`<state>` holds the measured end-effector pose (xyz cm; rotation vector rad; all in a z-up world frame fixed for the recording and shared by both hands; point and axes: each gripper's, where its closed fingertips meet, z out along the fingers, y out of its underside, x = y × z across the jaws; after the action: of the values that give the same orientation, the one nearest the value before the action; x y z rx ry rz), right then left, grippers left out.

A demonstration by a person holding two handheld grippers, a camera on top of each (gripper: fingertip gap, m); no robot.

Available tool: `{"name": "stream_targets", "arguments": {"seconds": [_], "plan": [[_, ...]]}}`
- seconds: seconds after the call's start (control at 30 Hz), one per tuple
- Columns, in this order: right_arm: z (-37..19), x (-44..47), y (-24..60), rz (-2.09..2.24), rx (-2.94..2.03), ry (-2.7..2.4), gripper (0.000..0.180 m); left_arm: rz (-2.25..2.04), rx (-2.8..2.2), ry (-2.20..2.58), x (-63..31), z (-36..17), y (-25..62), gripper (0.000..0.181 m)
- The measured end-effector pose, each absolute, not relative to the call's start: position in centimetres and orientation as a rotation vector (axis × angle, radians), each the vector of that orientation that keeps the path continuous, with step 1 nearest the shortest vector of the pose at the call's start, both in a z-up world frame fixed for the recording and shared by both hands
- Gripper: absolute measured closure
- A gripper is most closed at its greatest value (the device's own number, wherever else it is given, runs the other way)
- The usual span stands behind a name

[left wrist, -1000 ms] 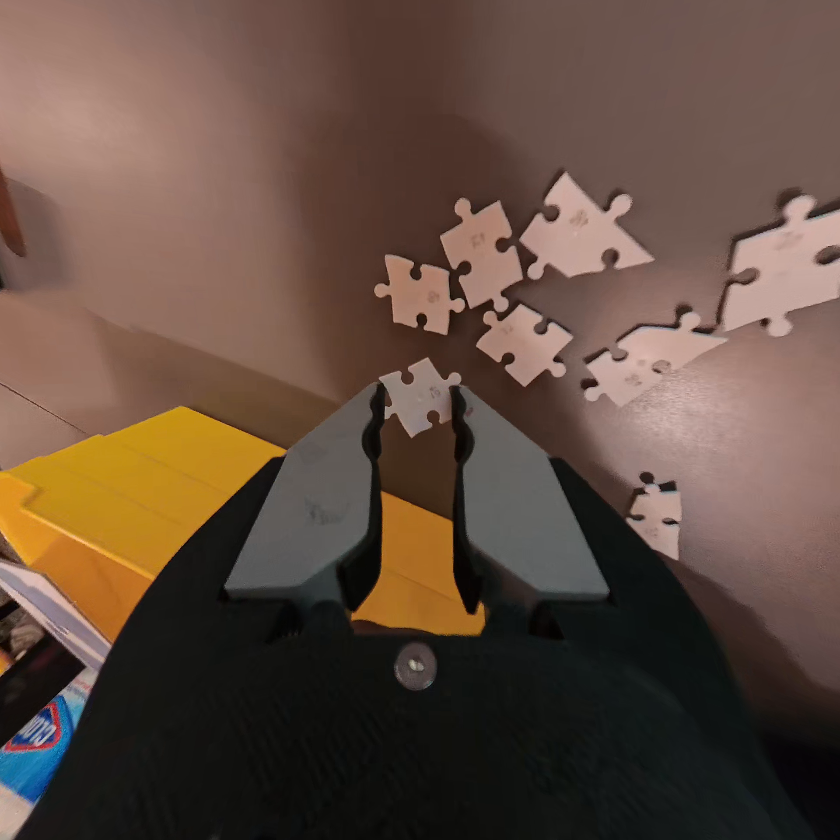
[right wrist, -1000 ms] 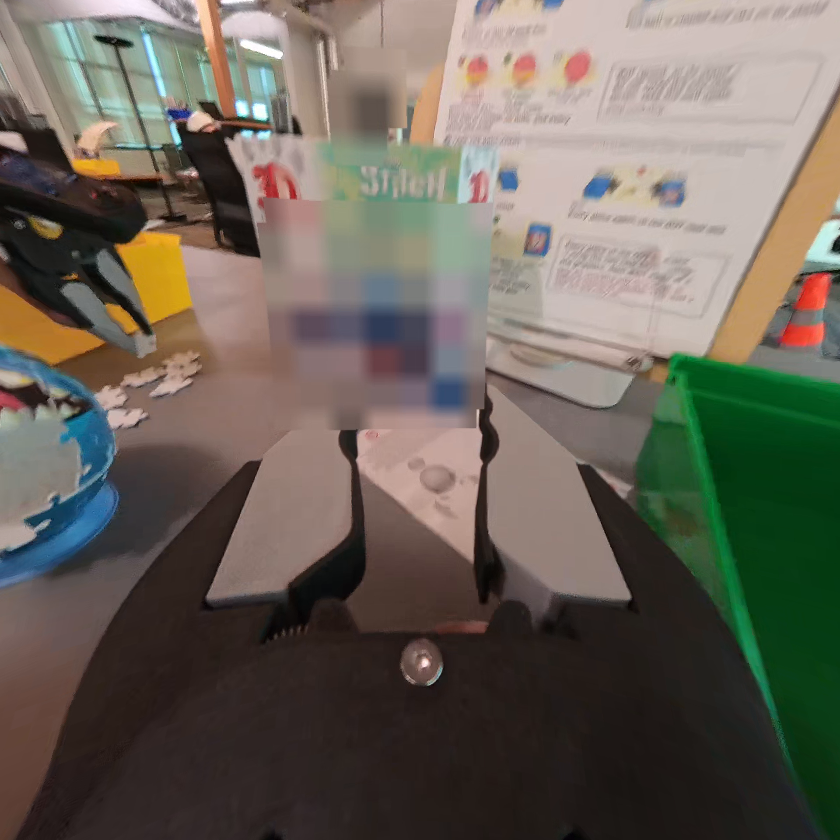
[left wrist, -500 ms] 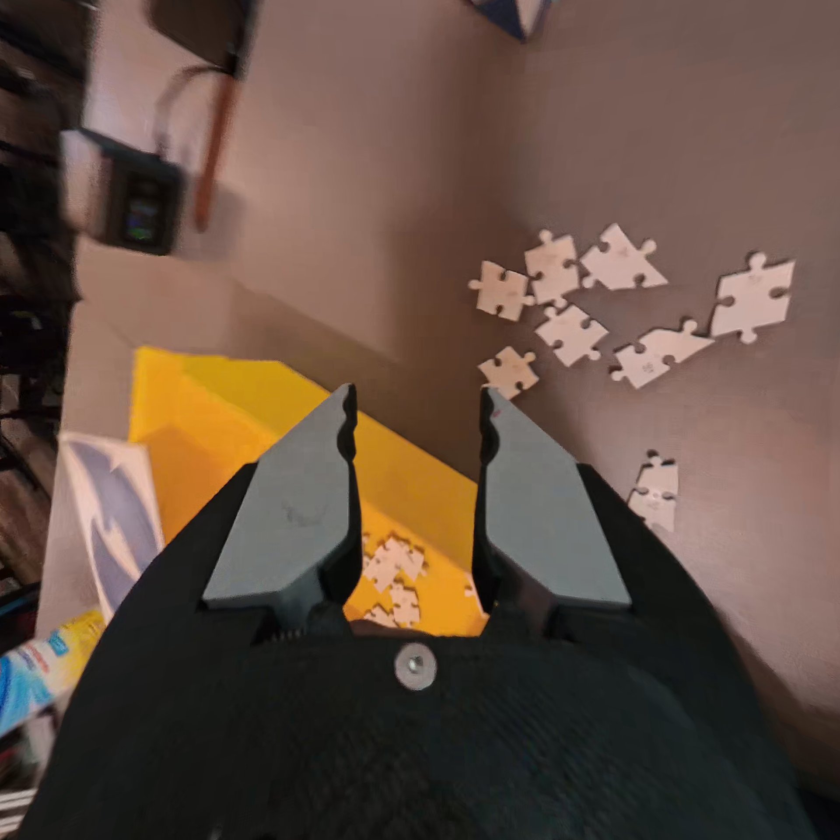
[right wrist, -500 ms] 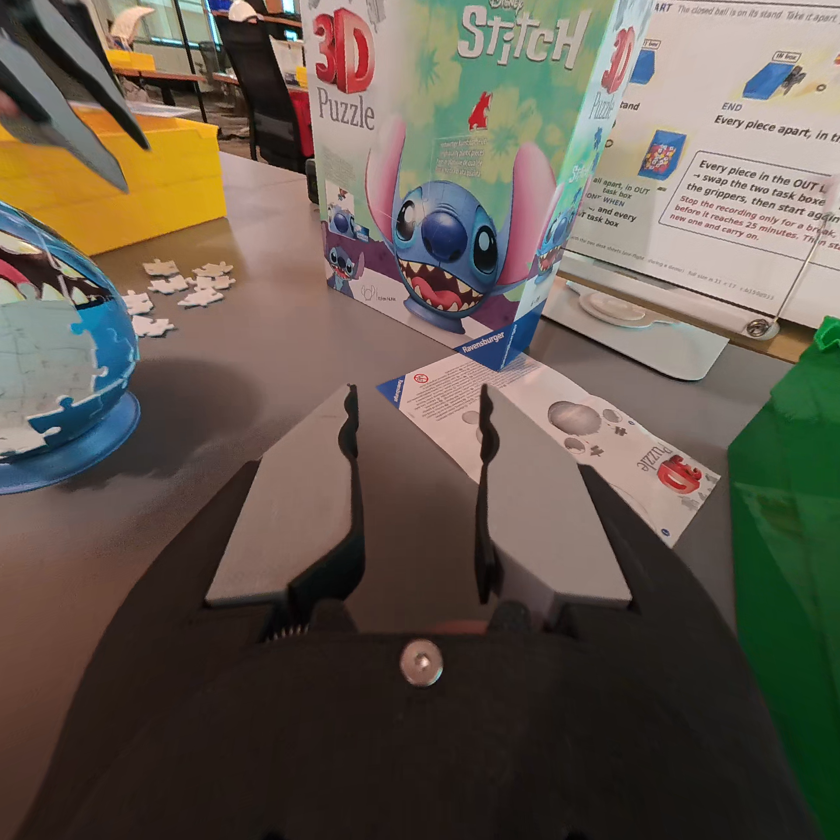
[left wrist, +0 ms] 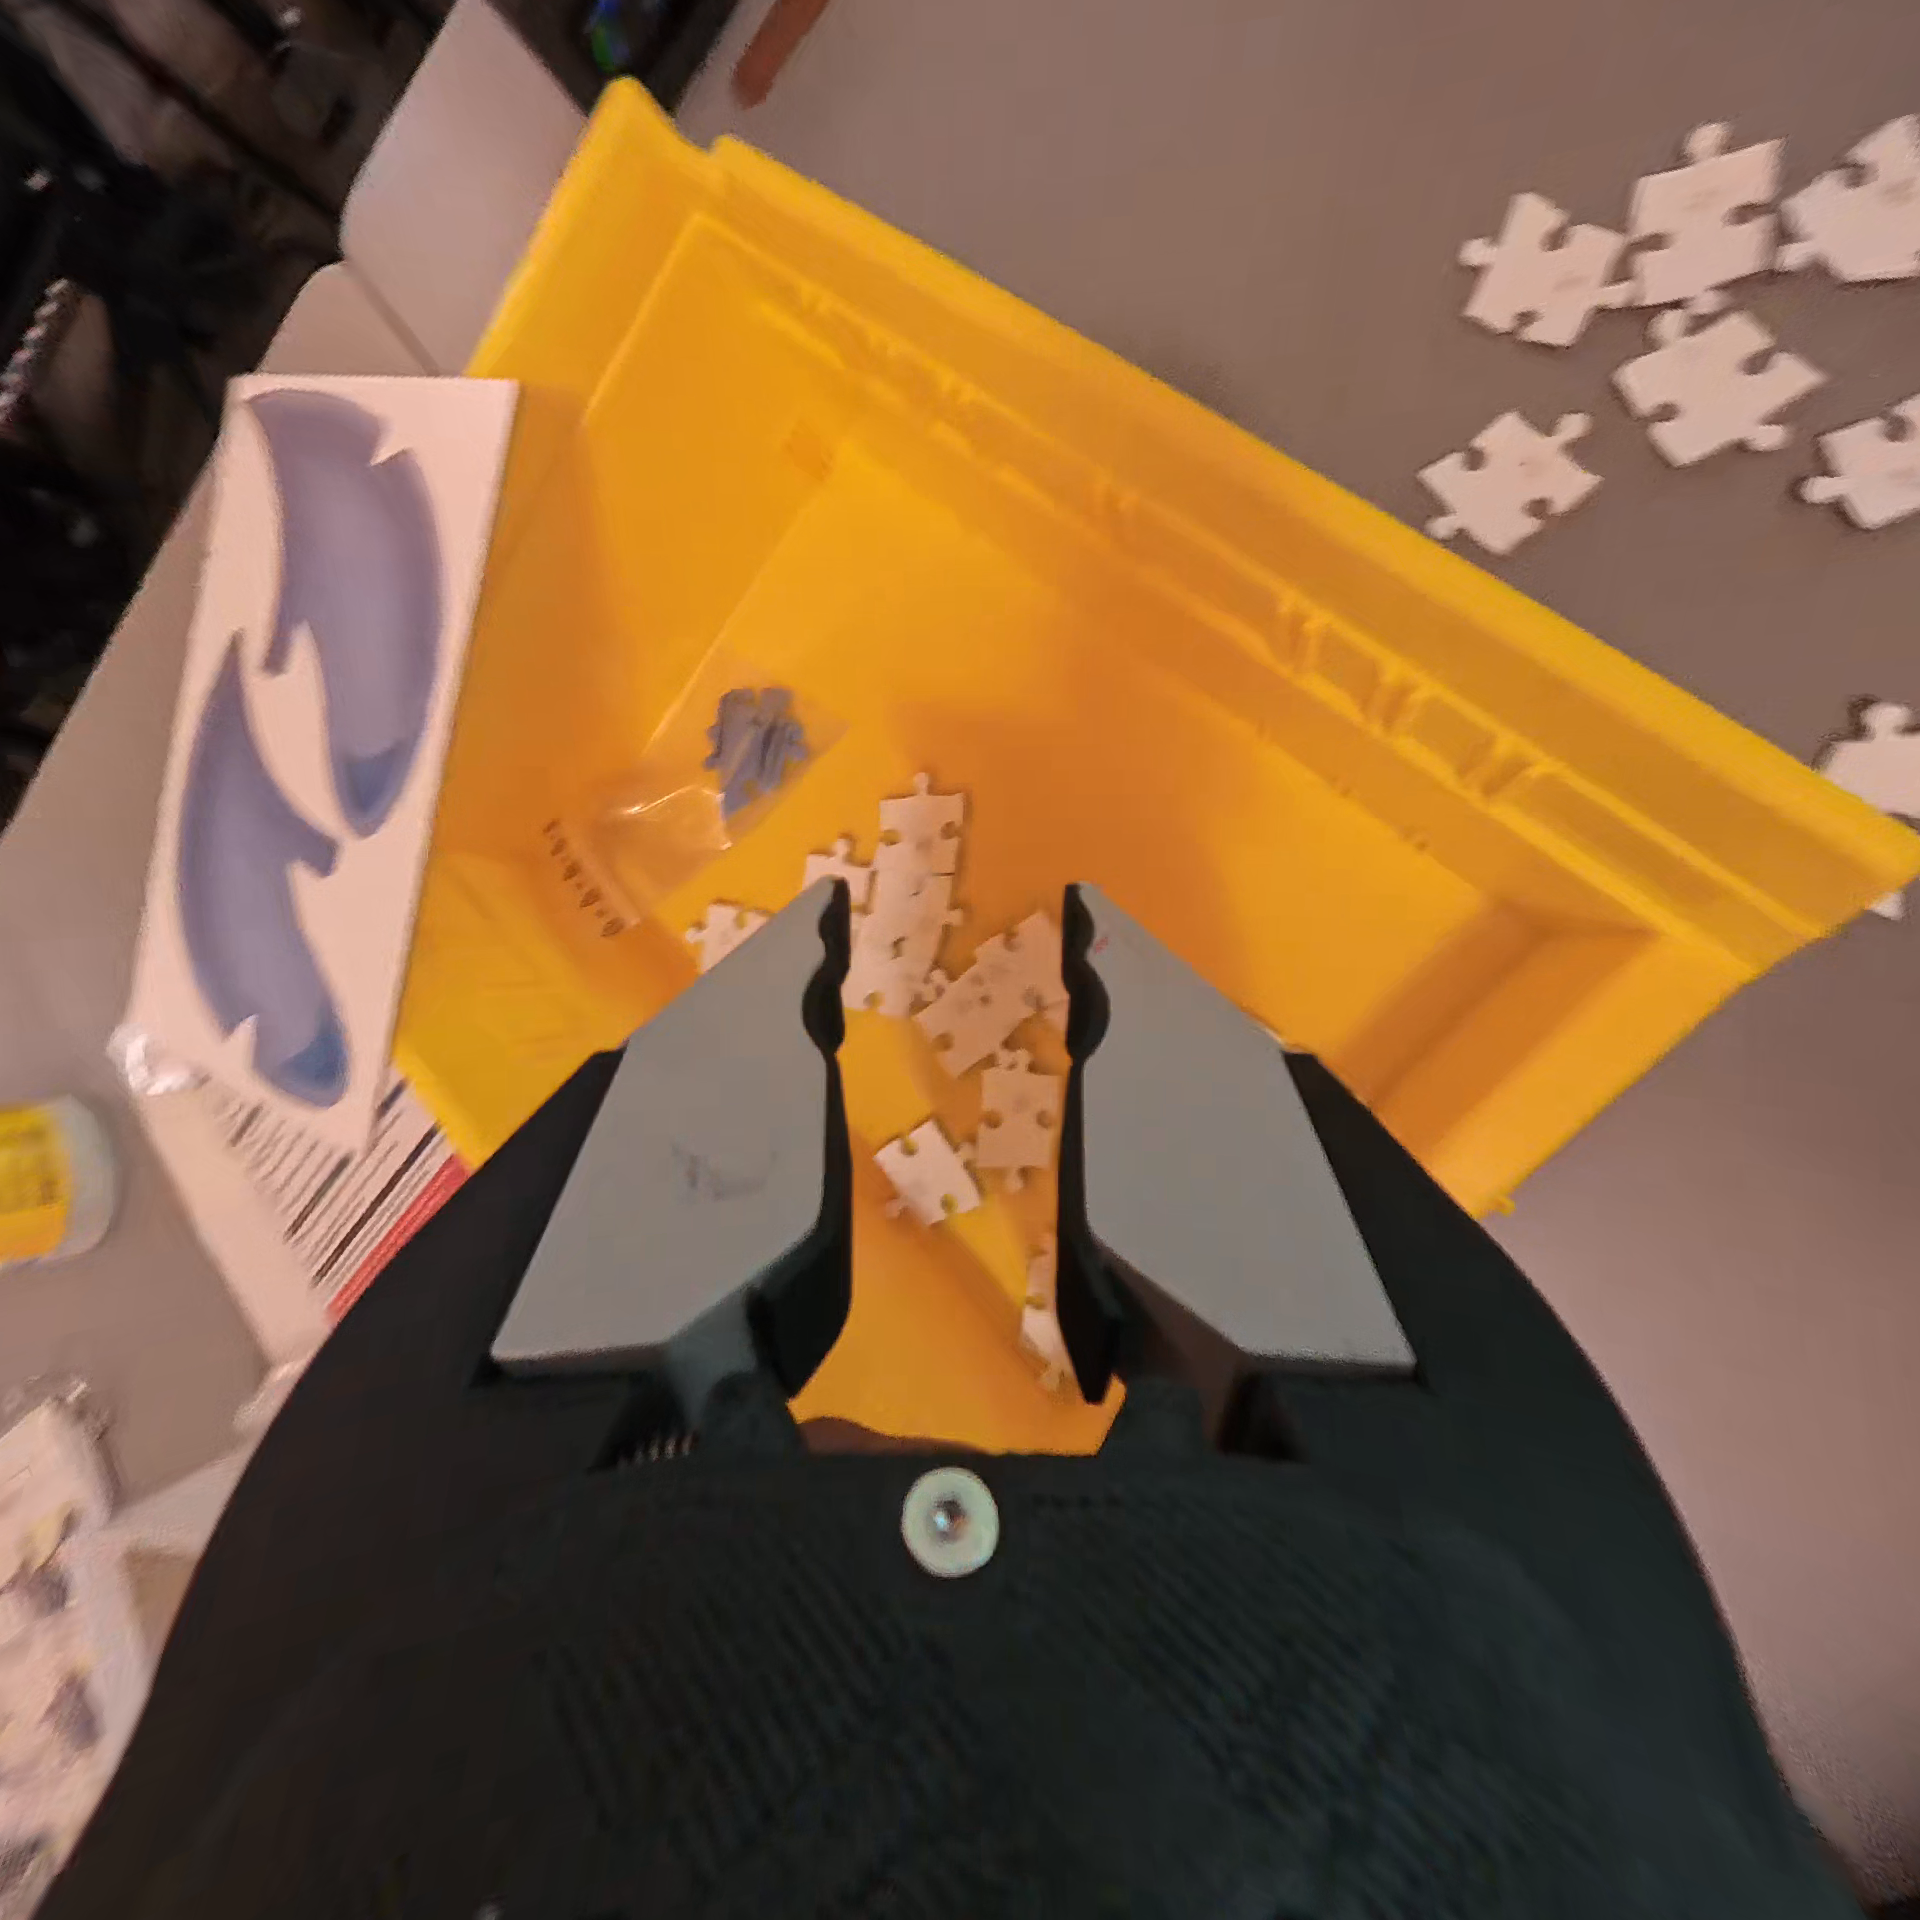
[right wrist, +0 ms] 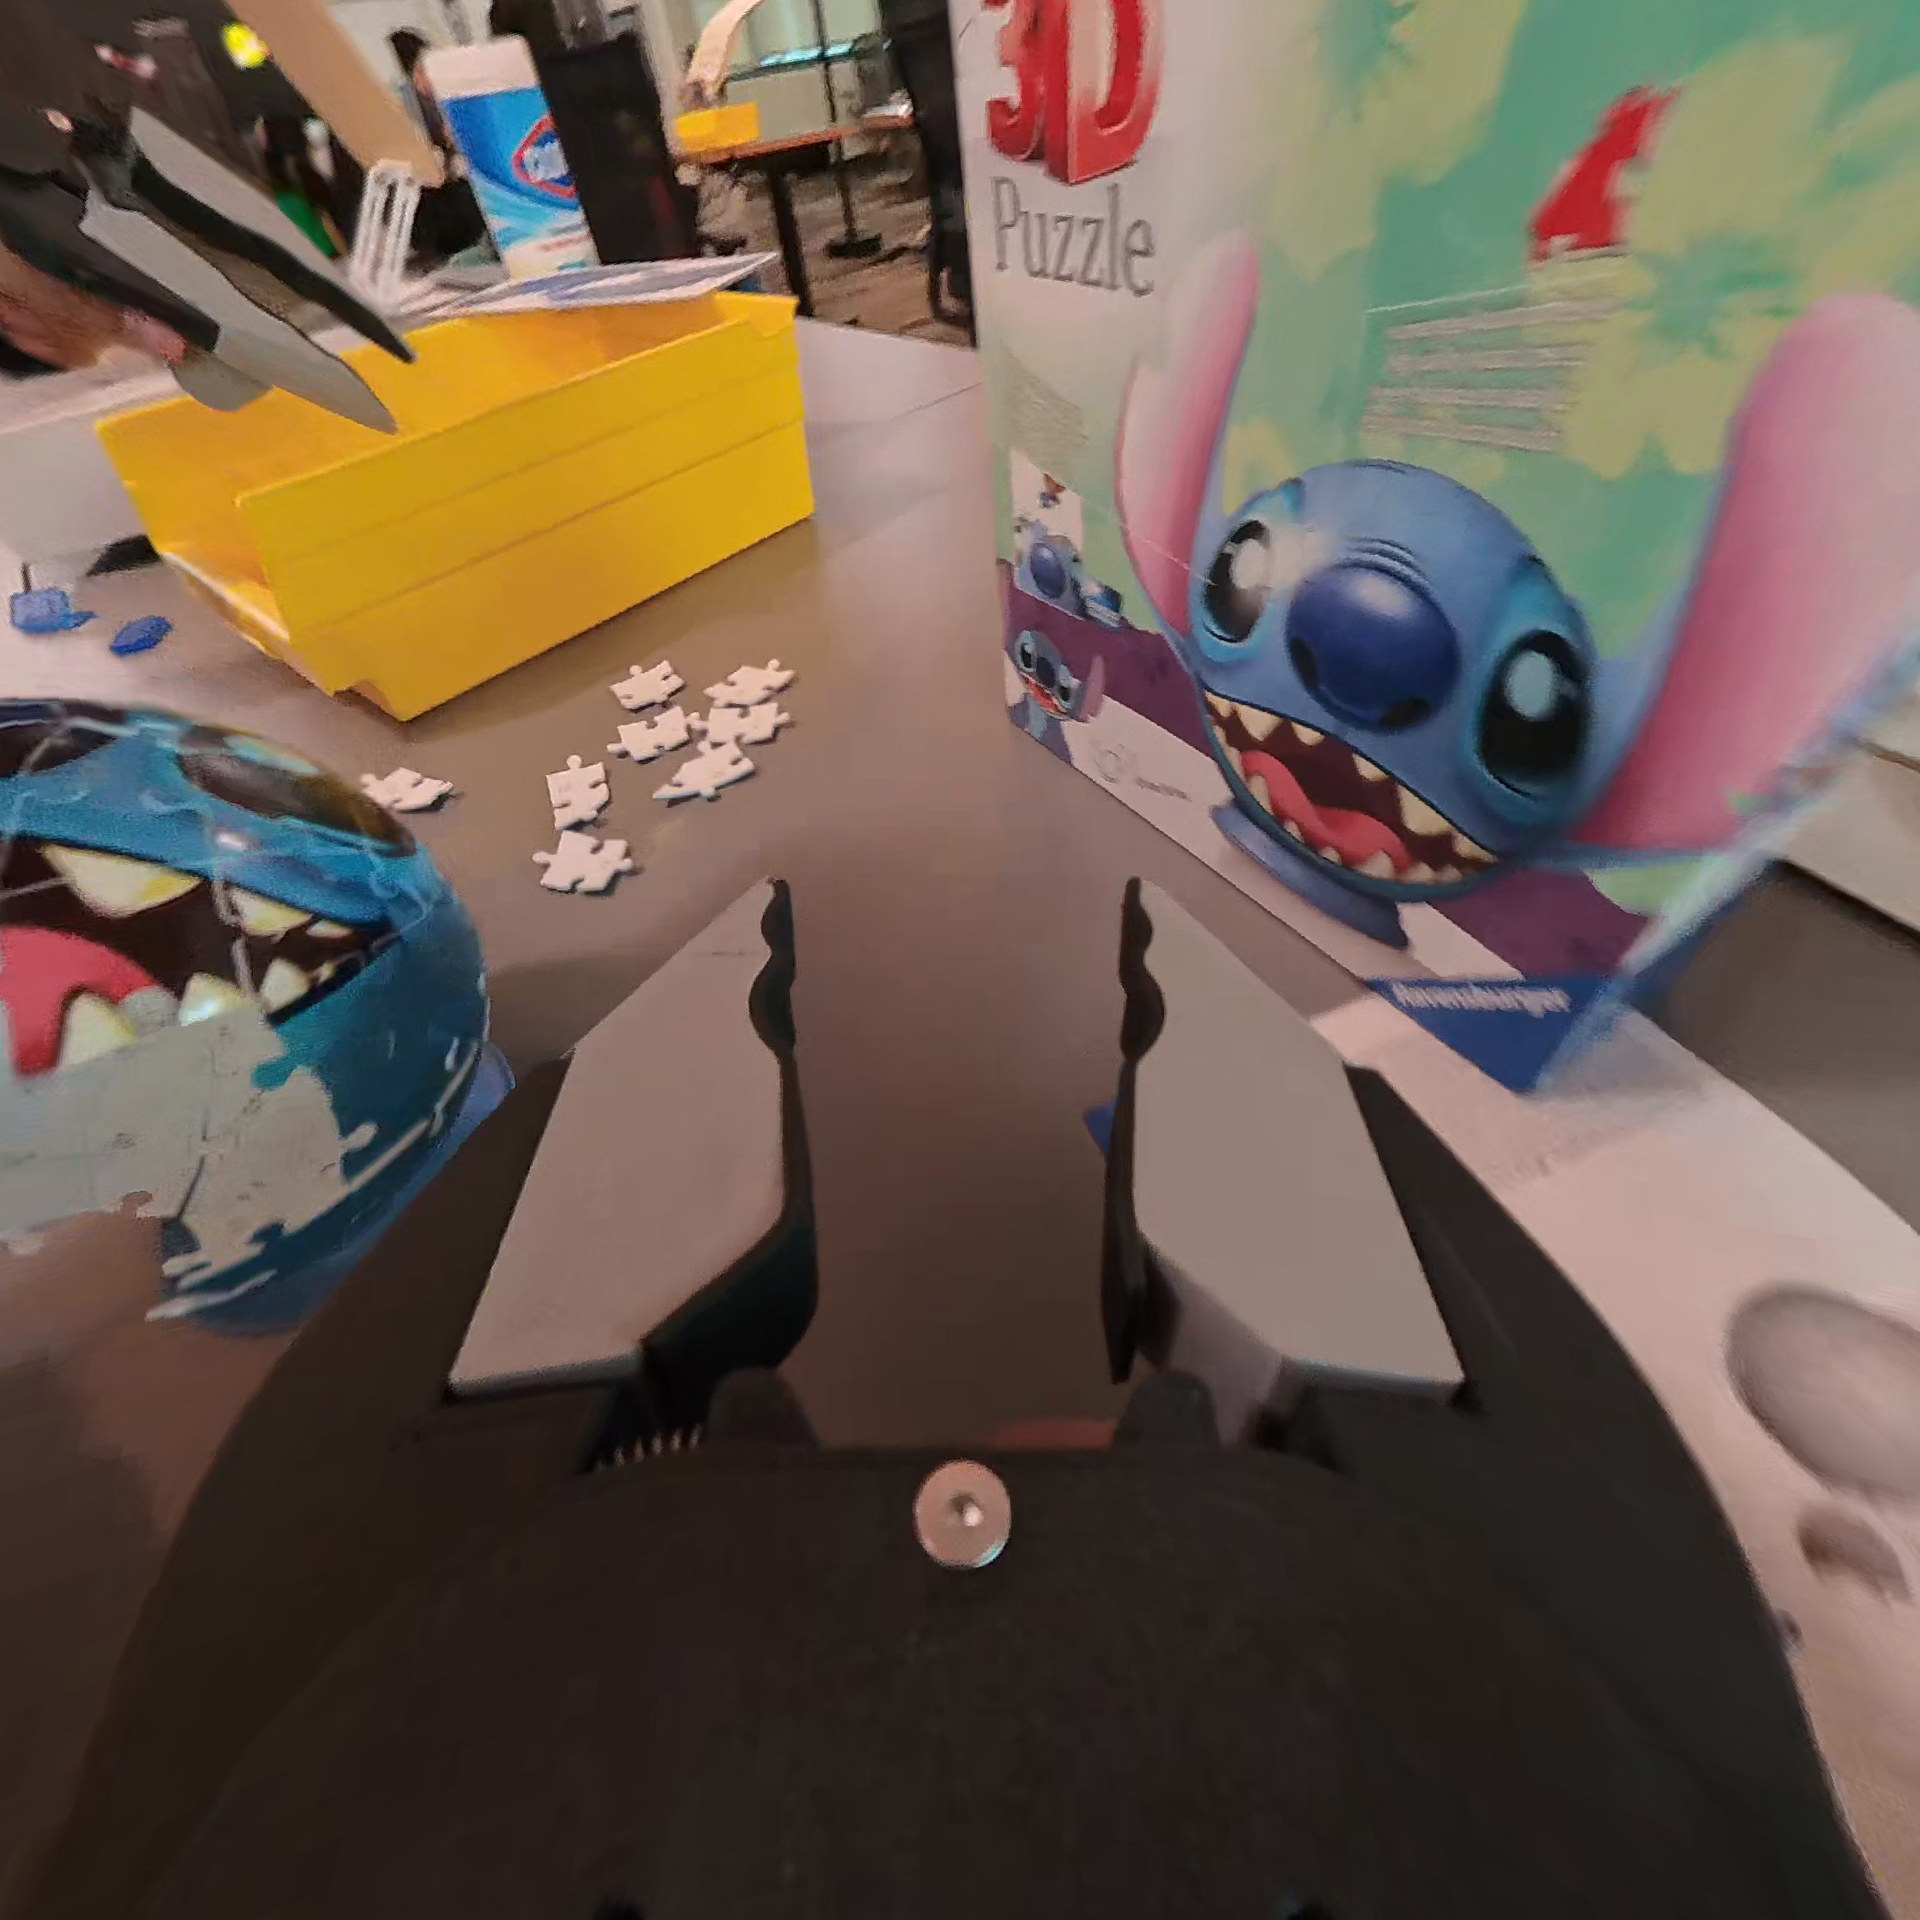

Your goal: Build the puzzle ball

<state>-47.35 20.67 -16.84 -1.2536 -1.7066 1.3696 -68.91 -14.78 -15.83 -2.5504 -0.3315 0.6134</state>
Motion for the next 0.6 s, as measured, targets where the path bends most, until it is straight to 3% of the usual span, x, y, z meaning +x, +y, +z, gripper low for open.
{"name": "stream_targets", "arguments": {"seconds": [0.03,0.33,0.6], "plan": [[-17.1,-48.3,20.1,1.366,-1.24,-1.742,0.119,0.564,-2.561,-0.293,-68.4,-16.5,-14.5,0.143],[-19.2,-50.7,17.3,1.307,-1.152,-1.861,0.121,0.252,-2.674,-0.23,-67.0,-21.1,-16.2,0.141],[-18.9,-49.7,16.4,1.273,-1.056,-1.91,0.123,0.394,-2.518,-0.412,-65.8,-16.1,-17.2,0.145]]}}
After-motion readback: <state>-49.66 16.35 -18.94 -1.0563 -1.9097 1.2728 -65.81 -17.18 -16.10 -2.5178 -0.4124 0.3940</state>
